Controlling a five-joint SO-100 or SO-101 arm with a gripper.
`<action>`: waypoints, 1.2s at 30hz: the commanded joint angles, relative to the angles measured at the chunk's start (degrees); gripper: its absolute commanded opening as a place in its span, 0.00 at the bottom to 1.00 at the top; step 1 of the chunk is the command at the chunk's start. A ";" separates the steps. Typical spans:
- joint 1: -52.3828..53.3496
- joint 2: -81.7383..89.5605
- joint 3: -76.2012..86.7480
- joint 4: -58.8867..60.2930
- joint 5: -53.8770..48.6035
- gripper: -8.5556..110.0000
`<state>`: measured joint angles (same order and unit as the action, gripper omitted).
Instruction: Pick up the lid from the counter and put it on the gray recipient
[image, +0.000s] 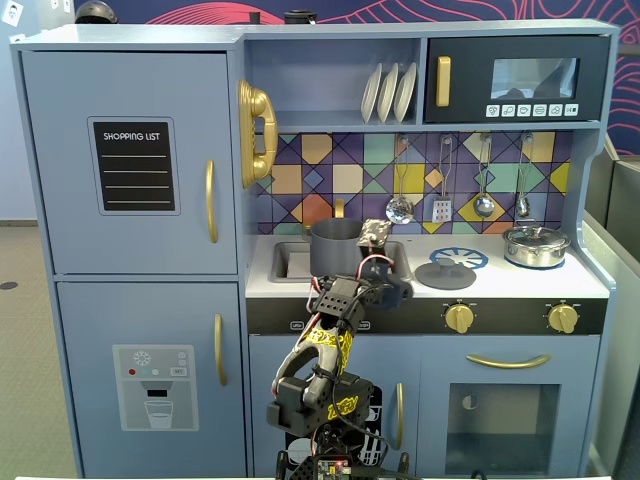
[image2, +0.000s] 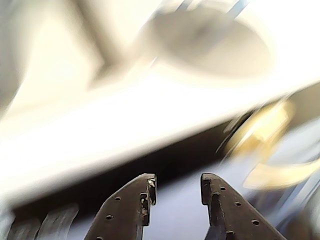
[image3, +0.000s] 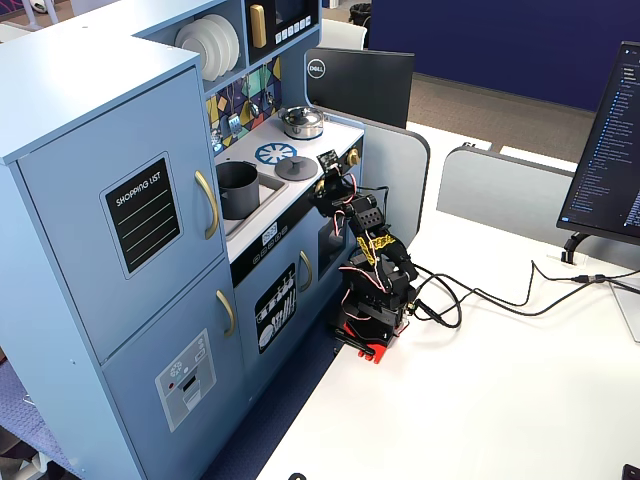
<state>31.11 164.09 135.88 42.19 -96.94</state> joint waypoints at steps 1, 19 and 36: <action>3.43 -1.76 -0.44 -13.62 2.90 0.07; 4.31 -19.86 7.82 -51.86 7.73 0.31; 5.01 -39.55 -6.33 -56.34 6.15 0.30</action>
<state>34.98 126.47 135.79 -11.60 -90.00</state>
